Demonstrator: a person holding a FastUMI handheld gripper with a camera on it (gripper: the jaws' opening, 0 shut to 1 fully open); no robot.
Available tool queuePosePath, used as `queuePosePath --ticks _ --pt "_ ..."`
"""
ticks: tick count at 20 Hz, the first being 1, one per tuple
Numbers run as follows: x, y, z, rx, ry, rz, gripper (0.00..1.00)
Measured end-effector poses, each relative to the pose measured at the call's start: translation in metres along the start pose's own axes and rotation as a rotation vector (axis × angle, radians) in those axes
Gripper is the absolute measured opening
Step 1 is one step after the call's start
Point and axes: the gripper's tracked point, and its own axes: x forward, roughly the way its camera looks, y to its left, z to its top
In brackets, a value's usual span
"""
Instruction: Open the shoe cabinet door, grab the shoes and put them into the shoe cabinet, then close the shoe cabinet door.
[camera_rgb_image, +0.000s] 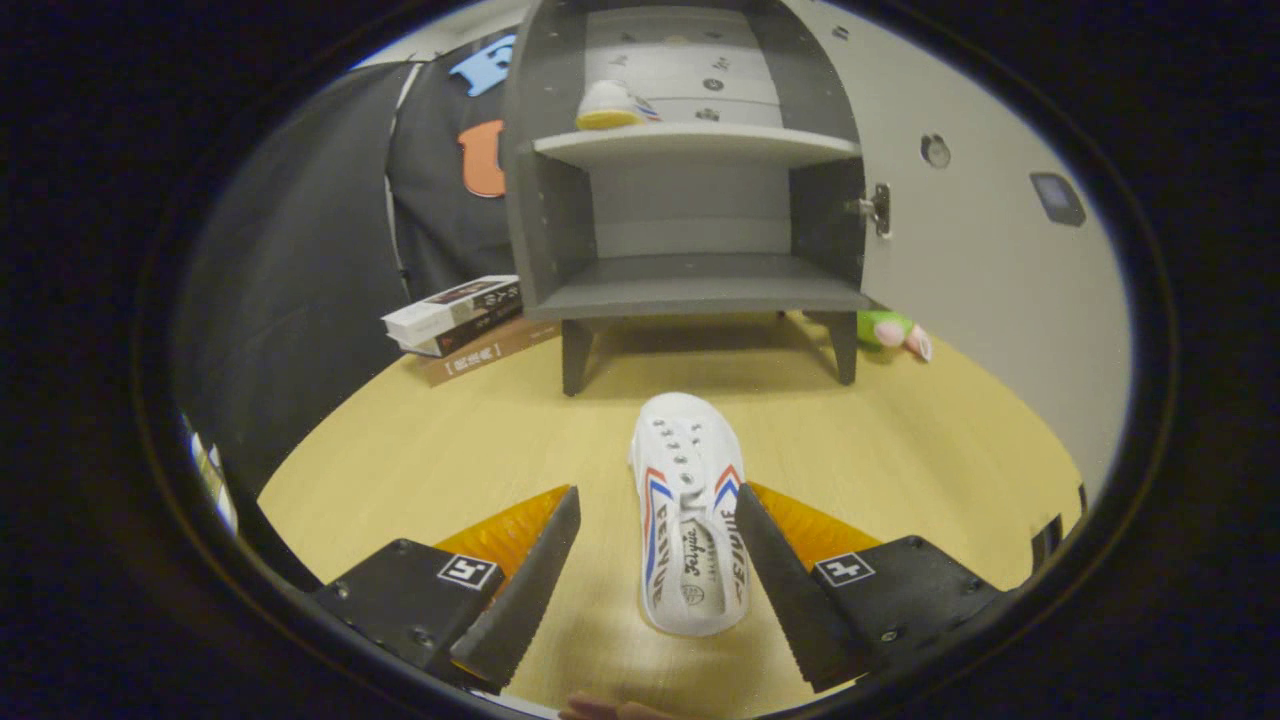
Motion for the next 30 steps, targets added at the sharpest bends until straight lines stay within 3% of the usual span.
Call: queuePosePath --ticks 3,6,8,14,17,22,26,30 --pt "0.012 0.002 -0.003 0.042 0.014 0.022 0.98" --pt "0.017 -0.007 -0.008 0.064 0.045 -0.003 0.64" --pt "0.015 -0.007 -0.01 0.058 0.013 -0.005 0.59" --pt "0.007 -0.008 -0.018 -0.118 -0.116 -0.109 0.56" --pt "0.004 -0.005 -0.017 -0.119 -0.138 -0.096 0.42" --pt "0.003 0.001 -0.01 -0.083 -0.099 -0.043 0.4" --pt "0.007 0.003 -0.016 -0.064 -0.053 -0.053 0.39" --pt "0.016 0.019 -0.02 -0.03 -0.003 0.007 0.39"
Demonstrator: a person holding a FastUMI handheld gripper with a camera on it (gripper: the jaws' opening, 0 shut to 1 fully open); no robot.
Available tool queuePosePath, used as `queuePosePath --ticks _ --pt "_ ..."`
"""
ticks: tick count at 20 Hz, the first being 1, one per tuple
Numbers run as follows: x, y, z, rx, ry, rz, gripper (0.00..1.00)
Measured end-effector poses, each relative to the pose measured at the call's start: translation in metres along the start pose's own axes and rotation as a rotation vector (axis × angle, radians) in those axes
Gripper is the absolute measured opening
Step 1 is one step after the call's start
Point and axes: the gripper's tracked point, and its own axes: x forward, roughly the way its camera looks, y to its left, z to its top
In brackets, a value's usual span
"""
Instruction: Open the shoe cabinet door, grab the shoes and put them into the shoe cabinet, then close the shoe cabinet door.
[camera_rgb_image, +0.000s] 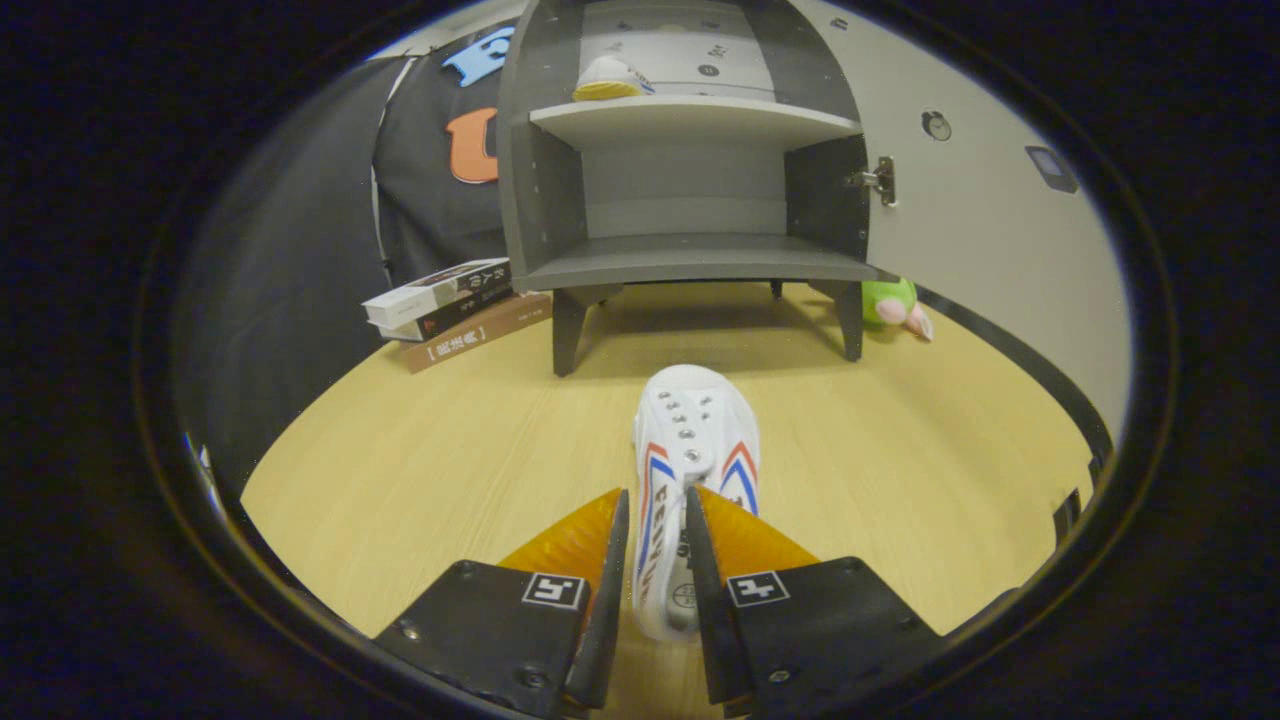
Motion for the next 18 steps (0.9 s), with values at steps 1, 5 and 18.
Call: queuePosePath --ticks 1,5,18 --pt "0.008 -0.006 0.0 0.038 -0.002 -0.018 0.39" --pt "0.039 -0.005 0.018 0.208 -0.047 0.04 0.23" --pt "-0.017 -0.016 0.047 0.143 -0.153 0.128 0.06"
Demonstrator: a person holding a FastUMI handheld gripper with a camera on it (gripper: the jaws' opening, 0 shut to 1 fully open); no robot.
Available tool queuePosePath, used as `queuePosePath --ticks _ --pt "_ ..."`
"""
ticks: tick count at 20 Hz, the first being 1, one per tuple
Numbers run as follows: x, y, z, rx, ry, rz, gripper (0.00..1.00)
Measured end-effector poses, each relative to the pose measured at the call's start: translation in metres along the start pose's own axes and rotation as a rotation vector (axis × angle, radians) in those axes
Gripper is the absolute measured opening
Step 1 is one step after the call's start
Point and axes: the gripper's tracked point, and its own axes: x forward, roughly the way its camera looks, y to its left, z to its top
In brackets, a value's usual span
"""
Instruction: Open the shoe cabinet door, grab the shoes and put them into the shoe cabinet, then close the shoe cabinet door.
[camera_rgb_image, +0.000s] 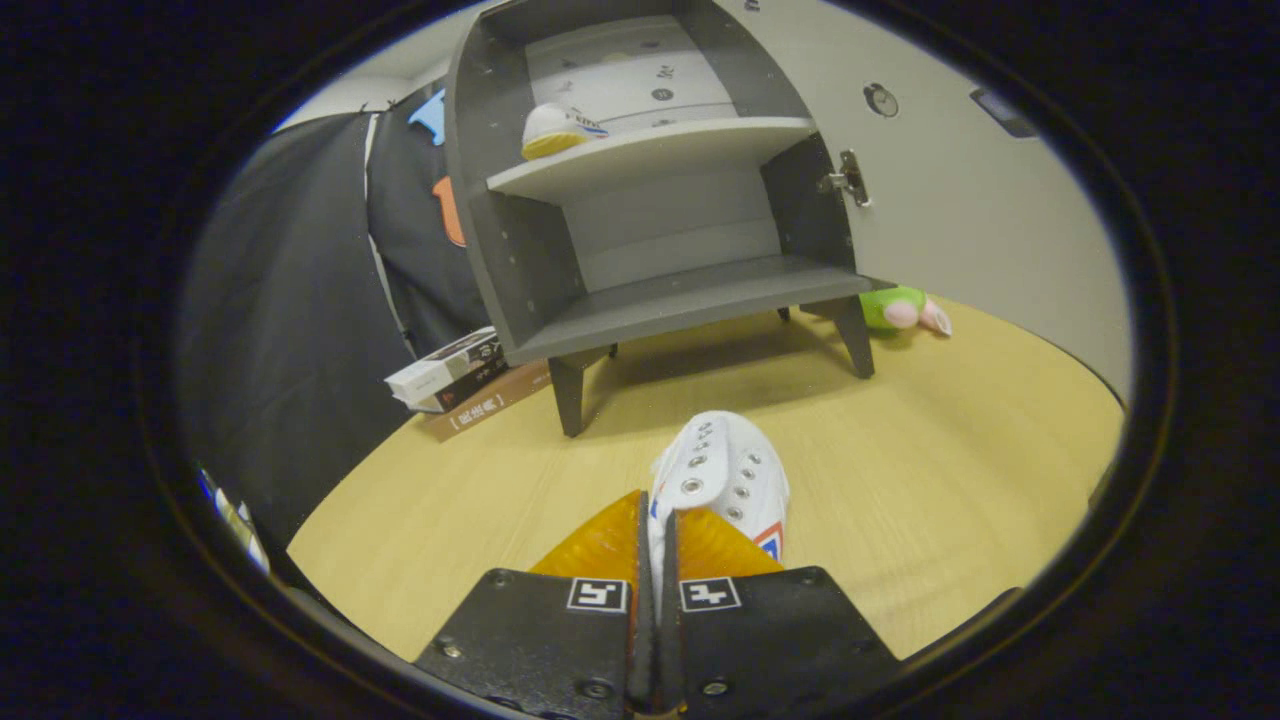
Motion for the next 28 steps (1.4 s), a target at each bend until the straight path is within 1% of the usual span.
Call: queuePosePath --ticks 5,11,15,18,21,24,28 --pt "-0.049 0.008 0.039 -0.021 -0.087 0.001 0.06" --pt "-0.097 0.023 0.097 -0.115 -0.152 0.007 0.06" --pt "-0.127 0.034 0.156 -0.143 -0.203 0.036 0.06" --pt "-0.148 0.041 0.211 -0.152 -0.258 0.056 0.06" --pt "-0.163 0.049 0.259 -0.174 -0.312 0.058 0.06" --pt "-0.168 0.054 0.297 -0.194 -0.342 0.052 0.06" --pt "-0.162 0.059 0.338 -0.197 -0.353 0.04 0.06"
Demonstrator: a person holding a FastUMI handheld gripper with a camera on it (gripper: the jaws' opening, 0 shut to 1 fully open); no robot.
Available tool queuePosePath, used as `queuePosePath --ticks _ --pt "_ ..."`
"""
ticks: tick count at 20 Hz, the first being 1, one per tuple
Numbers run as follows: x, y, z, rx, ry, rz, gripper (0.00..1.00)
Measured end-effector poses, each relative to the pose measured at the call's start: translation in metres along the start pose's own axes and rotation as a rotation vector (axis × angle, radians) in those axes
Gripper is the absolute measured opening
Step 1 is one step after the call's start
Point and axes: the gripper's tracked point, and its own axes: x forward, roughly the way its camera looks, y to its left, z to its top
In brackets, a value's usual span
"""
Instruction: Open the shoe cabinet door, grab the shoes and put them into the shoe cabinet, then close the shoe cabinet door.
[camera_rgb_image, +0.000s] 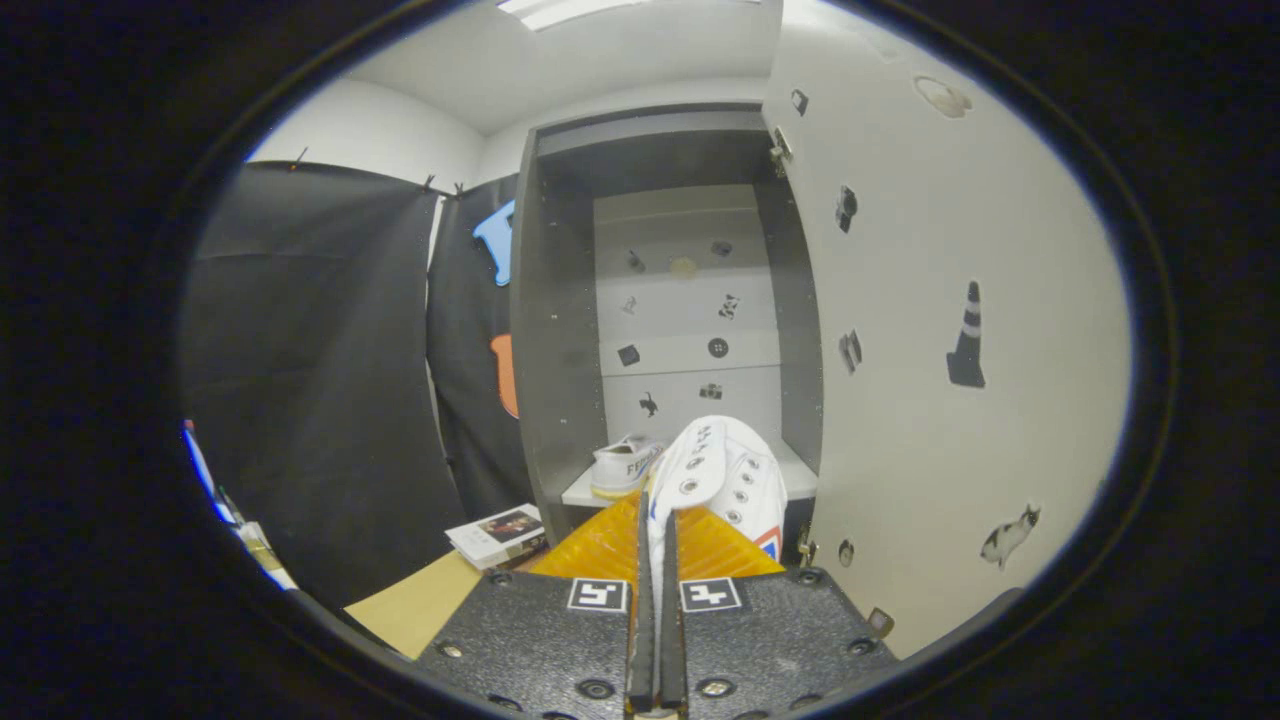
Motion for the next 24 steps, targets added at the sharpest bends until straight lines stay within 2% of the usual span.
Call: queuePosePath --ticks 6,10,13,16,19,24 --pt "0.061 0.001 0.039 -0.033 -0.006 -0.022 0.06" --pt "0.102 -0.004 0.058 -0.111 -0.006 -0.072 0.06" --pt "0.138 -0.009 0.07 -0.109 0.016 -0.088 0.06" --pt "0.185 -0.022 0.064 -0.122 0.057 -0.082 0.06" --pt "0.229 -0.042 0.05 -0.17 0.121 -0.13 0.06" --pt "0.286 -0.069 0.008 -0.206 0.229 -0.154 0.06"
